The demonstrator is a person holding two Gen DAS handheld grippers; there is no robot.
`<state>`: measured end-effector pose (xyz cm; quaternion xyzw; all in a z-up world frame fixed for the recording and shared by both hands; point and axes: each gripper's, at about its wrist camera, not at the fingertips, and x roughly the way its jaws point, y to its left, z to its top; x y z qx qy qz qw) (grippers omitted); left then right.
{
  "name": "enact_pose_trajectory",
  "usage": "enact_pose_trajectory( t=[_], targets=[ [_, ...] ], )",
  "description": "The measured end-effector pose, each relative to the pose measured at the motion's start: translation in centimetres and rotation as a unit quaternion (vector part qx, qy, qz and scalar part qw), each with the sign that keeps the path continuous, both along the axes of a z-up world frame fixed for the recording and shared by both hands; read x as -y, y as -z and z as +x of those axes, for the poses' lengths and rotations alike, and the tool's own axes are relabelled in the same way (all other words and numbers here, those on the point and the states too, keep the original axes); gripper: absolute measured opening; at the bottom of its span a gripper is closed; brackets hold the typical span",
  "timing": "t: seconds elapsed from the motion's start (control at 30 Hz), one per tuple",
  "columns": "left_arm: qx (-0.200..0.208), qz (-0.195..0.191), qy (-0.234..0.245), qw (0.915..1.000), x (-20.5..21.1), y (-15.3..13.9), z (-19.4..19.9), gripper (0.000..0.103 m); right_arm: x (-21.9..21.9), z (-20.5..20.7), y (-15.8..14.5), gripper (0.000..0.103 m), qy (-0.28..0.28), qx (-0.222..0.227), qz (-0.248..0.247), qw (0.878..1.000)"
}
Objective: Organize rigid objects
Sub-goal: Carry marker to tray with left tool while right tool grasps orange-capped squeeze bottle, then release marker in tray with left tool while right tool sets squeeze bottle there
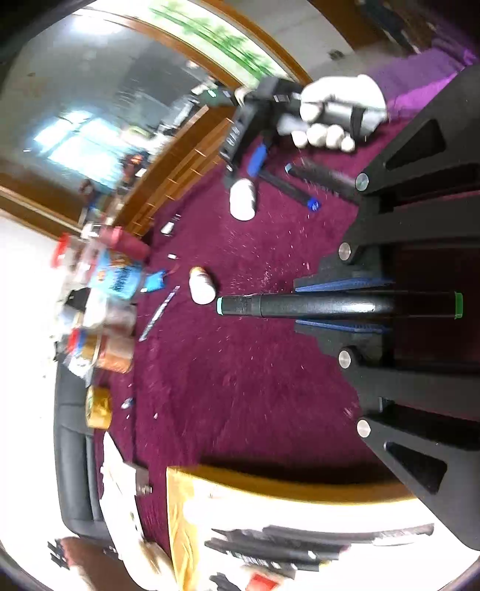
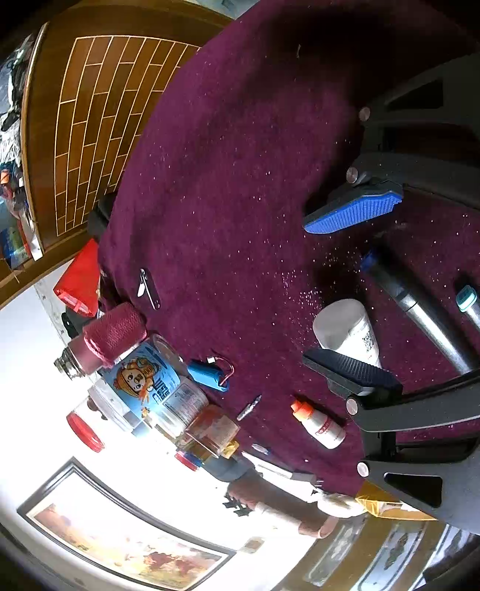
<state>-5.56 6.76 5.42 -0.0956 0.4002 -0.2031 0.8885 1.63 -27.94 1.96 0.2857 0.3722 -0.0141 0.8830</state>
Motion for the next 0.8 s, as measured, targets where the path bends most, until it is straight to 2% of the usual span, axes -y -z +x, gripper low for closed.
enact_pose_trajectory(
  t=[0.13,0.2,0.27,0.4,0.43,0.53,0.7,0.8],
  targets=[
    [0.015,-0.041,-0.019,0.9988,-3.4,-1.4,-2.3,0.012,-0.6,-0.7,-1.2,0.06,0.0,0.029,-0.017,0.999],
    [0.021,-0.05,-0.03,0.998,-5.0,-1.9,-2.8,0.012,-1.4,-1.3,-2.6,0.06,0.001,0.042,-0.027,0.999],
    [0.027,-0.058,-0.042,0.9971,-6.8,-2.2,-3.5,0.012,-3.1,-1.0,-3.8,0.06,-0.021,0.043,-0.026,0.999],
    [0.031,-0.075,-0.063,0.9947,-9.4,-2.0,-4.0,0.012,-8.3,2.8,-3.8,0.06,-0.122,-0.021,0.016,0.992],
    [0.031,-0.08,-0.069,0.9939,-10.1,-1.8,-4.1,0.012,-9.2,3.7,-3.5,0.06,-0.129,-0.037,0.023,0.991],
    [0.026,-0.086,-0.085,0.9923,-12.1,-1.3,-4.4,0.012,-11.8,7.0,-2.1,0.06,-0.122,-0.077,0.015,0.989],
    [0.01,-0.083,-0.124,0.9887,-16.4,0.0,-4.8,0.012,-15.1,10.2,-1.4,0.059,-0.112,-0.105,-0.031,0.988],
    [-0.014,-0.076,-0.15,0.9856,-18.4,1.2,-4.7,0.012,-16.4,11.4,-0.8,0.052,-0.102,-0.128,-0.071,0.984]
  ],
)
